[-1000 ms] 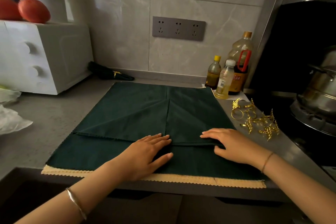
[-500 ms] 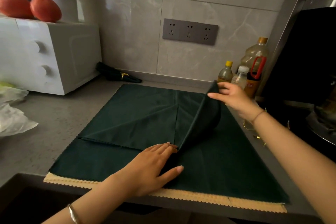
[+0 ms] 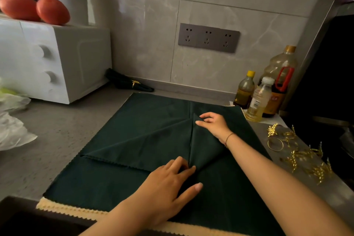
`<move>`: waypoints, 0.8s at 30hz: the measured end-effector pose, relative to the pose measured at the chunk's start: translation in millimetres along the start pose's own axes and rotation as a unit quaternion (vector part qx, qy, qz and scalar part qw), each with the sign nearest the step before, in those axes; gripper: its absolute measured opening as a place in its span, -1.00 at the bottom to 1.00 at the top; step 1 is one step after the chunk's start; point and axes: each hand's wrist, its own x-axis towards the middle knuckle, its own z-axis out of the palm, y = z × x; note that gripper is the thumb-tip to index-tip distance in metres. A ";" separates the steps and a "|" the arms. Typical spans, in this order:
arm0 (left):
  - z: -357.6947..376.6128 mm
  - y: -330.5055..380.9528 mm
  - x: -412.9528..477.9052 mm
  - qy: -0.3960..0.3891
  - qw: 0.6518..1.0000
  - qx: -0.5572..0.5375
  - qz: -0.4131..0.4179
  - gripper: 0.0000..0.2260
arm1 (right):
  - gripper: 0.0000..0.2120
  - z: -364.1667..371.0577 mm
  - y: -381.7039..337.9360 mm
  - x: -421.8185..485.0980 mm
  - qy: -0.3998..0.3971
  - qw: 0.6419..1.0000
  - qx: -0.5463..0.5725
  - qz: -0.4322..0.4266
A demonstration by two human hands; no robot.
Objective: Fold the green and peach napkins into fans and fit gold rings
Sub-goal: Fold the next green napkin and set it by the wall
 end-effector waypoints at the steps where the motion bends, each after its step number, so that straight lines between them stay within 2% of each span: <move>1: 0.3 0.0 -0.2 -0.006 1.000 0.000 -0.001 -0.37 | -0.73 1.5 3.2 1.3 -0.003 1.000 -0.010 -0.008; 7: 2.0 0.5 -1.1 -0.062 0.998 -0.009 -0.027 -0.39 | -0.68 -2.1 1.8 -1.3 0.004 0.981 -0.167 -0.103; 12: 6.6 5.8 -4.6 -0.074 0.997 0.018 -0.033 -0.35 | -0.75 -27.9 -26.5 -59.7 -0.005 0.965 -0.182 -0.190; 15: 8.1 7.8 -5.7 -0.070 0.996 0.032 -0.035 -0.30 | -0.65 -37.0 -27.9 -115.5 -0.112 0.940 -0.255 -0.197; 17: 7.7 9.6 -5.9 -0.071 0.996 0.035 -0.039 -0.29 | -0.58 -40.2 -23.4 -146.3 -0.215 0.902 -0.326 -0.184; 19: 7.0 11.5 -5.8 -0.070 0.996 0.038 -0.041 -0.28 | -0.54 -41.9 -16.6 -164.0 -0.281 0.869 -0.371 -0.170; 21: 7.4 12.7 -6.0 -0.071 0.996 0.042 -0.043 -0.28 | -0.52 -42.7 -11.0 -170.5 -0.299 0.850 -0.401 -0.166; 24: 8.7 13.0 -6.6 -0.066 0.996 0.046 -0.043 -0.29 | -0.53 -44.8 -6.3 -166.6 -0.306 0.845 -0.411 -0.155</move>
